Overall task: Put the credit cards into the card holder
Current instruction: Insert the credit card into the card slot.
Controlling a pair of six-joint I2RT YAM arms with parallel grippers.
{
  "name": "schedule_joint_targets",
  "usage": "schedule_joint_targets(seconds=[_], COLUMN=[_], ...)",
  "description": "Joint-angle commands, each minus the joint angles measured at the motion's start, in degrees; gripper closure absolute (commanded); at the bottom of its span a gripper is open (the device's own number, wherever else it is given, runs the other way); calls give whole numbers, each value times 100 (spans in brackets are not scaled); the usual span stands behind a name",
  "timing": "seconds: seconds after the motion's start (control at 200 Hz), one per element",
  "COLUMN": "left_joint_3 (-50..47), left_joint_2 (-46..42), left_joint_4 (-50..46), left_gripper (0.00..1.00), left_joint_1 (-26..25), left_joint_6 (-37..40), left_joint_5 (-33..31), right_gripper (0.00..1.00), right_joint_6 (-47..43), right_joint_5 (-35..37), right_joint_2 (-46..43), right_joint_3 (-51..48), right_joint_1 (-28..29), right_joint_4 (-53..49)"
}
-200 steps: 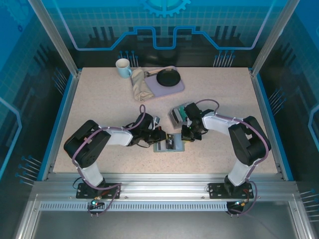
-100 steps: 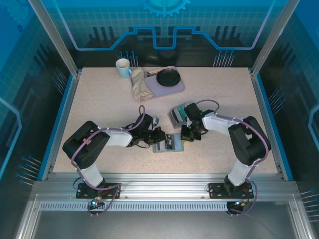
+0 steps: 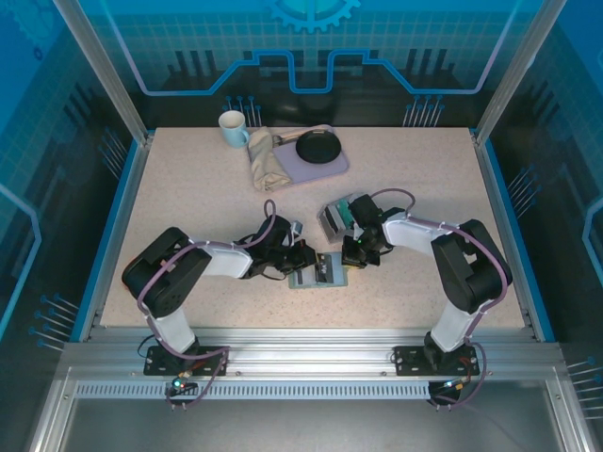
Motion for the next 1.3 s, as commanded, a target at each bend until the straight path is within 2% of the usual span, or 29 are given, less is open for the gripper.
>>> schedule_joint_targets(seconds=[0.0, 0.265, 0.475, 0.6, 0.755, 0.87, 0.955, 1.11, 1.205, 1.295], left_joint_3=[103, 292, 349, 394, 355, 190, 107, 108, 278, 389], left_joint_2=[260, 461, 431, 213, -214, -517, -571, -724, -936, -1127], left_joint_4=[220, 336, 114, -364, -1271, -1651, -1681, -1499, -1655, -1858], left_gripper=[92, 91, 85, 79, 65, 59, 56, 52, 48, 46], left_joint_1=[-123, -249, -279, -279, -277, -251, -177, -137, -119, -31], left_joint_6=[-412, -568, -460, -252, -42, 44, 53, 175, 319, 348], left_joint_5=[64, 84, 67, -105, -559, -847, -829, -610, -555, -595], right_gripper=[95, 96, 96, 94, 90, 87, 85, 73, 61, 47], right_joint_6=[347, 572, 581, 586, 405, 299, 268, 196, 5, -254], right_joint_5=[-427, -686, -586, -445, -132, -22, -46, -218, 10, 519], right_joint_2=[238, 77, 40, -8, -96, -133, -129, -403, -732, -992], right_joint_3=[-358, -683, -646, -607, -502, -276, -230, -167, 93, 471], right_joint_1=[72, 90, 84, 90, 82, 52, 47, 44, 21, -15], right_joint_4=[534, 815, 745, 636, 261, 76, 41, 107, -214, -673])
